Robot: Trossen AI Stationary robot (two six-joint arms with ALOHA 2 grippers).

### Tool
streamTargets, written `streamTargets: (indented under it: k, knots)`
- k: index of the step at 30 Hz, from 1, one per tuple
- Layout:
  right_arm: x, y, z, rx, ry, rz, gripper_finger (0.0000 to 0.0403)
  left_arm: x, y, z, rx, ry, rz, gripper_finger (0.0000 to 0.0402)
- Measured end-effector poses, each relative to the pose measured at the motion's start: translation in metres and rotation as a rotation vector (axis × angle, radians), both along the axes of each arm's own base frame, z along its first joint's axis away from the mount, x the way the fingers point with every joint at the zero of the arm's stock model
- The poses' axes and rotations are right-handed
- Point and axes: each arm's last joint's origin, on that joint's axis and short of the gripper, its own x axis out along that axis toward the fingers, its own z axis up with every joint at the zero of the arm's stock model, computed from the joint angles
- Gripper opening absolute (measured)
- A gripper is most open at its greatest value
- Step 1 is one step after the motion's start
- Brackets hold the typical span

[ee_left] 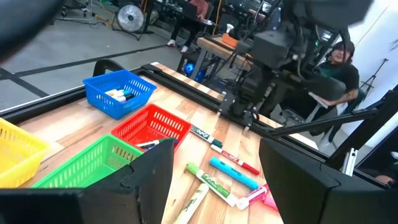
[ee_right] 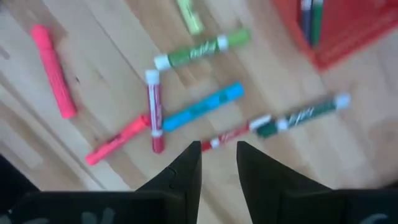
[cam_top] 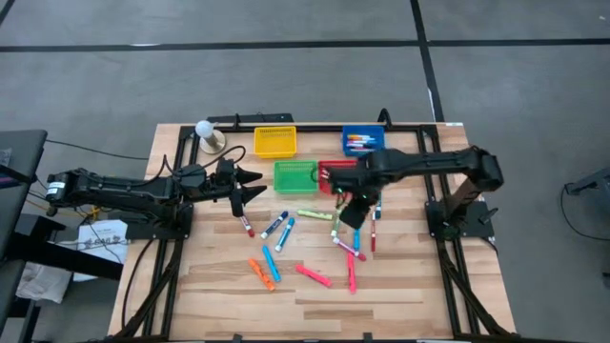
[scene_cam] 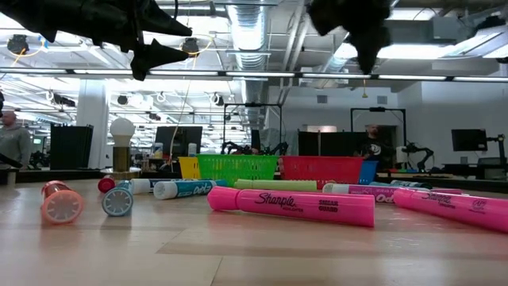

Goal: Pick & Place Markers
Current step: Put the small red marker into the red bin

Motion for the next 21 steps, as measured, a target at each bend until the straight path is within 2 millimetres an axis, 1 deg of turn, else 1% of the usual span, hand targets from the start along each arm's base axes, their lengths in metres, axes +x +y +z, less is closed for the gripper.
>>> streamTargets:
  k: [4,10,15,21]
  knots:
    - [-0.02,0.014,-0.016,0.005,0.042,-0.111,0.0092,0.0,0.0,0.0,0.0,0.0,0.0,0.0236]
    - [-0.042,0.025,-0.054,0.041,0.052,-0.288,0.0092,0.0,0.0,0.0,0.0,-0.001,0.0,0.0236]
    - [-0.052,0.025,-0.084,0.071,0.045,-0.423,0.0092,0.0,0.0,0.0,0.0,-0.001,0.0,0.0236]
    - [-0.06,0.025,-0.114,0.102,0.07,-0.501,0.0092,0.0,0.0,0.0,-0.004,-0.003,0.0,0.0236]
